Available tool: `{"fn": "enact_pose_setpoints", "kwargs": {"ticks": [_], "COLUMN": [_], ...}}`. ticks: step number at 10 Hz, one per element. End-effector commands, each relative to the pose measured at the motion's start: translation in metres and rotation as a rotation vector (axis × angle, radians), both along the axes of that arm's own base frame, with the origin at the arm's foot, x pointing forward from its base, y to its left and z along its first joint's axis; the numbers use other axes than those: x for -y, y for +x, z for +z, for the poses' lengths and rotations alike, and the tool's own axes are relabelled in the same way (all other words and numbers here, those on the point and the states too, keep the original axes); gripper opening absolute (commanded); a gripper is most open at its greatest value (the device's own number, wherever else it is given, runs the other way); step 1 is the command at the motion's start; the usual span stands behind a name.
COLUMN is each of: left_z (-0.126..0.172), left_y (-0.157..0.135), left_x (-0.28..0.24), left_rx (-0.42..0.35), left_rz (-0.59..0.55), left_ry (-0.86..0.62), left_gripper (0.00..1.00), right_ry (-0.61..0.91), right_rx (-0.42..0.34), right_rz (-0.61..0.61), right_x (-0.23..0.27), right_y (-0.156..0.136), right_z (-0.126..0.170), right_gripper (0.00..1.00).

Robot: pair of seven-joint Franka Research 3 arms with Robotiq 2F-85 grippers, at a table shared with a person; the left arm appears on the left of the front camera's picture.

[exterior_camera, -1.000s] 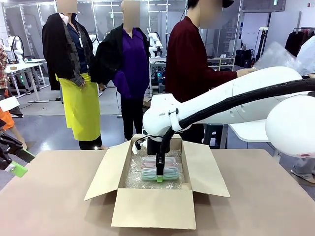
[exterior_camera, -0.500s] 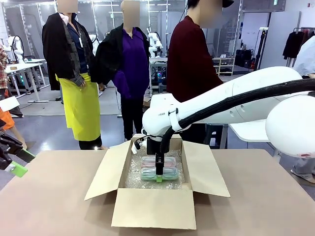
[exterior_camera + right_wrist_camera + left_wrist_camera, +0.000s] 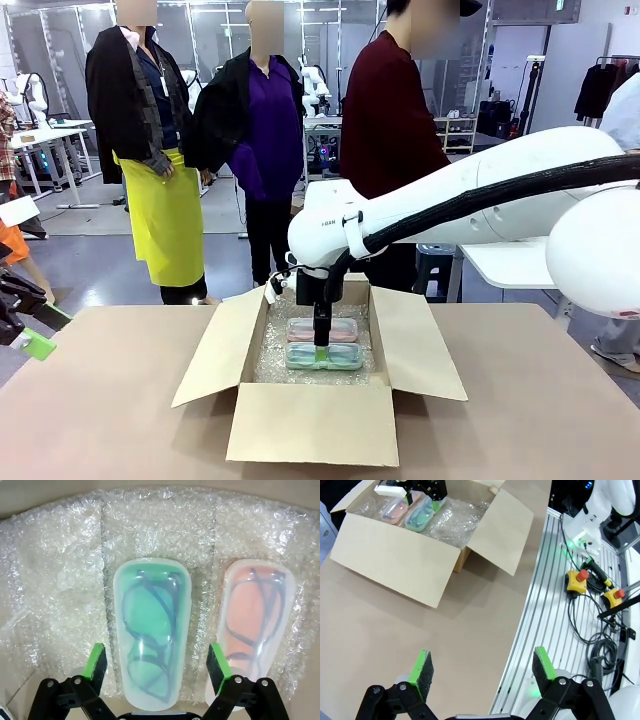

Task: Pack the glasses set securely to prepare it for shipping.
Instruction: Put the Glasses case from the right side of the table into the Package Box, then position the Package Box on the left side of the table.

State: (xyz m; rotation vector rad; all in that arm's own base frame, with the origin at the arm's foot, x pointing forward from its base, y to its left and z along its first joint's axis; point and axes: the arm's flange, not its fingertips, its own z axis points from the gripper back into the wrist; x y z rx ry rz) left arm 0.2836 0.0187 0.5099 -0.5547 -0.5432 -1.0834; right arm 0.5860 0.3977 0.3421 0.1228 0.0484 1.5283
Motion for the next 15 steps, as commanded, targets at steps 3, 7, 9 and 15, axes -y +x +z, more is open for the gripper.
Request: {"fn": "enact_pose_setpoints", "kwargs": {"ticks": [3,7,9,15], "left_z": [0.004,0.004,0.004,0.004], "left_y": [0.0,0.0,0.0,0.0], "left_x": [-0.002,-0.002,-0.002,-0.002], "left_rx": [0.006,0.006,0.006,0.006], "left_rz": [-0.02,-0.02,-0.02,-0.02], "left_ry": [-0.022,-0.022,-0.022,-0.022], "left_gripper": [1.0,1.0,1.0,1.0], "right_ry": [0.0,0.0,0.0,0.0], "right_rx": [0.0,0.0,0.0,0.0], "right_rz": [0.0,0.0,0.0,0.0], "right_x": [0.0,0.0,0.0,0.0], "right_y": [0.0,0.0,0.0,0.0], "right_z": [0.0,0.0,0.0,0.0], "right_gripper": [1.0,1.0,1.0,1.0]}}
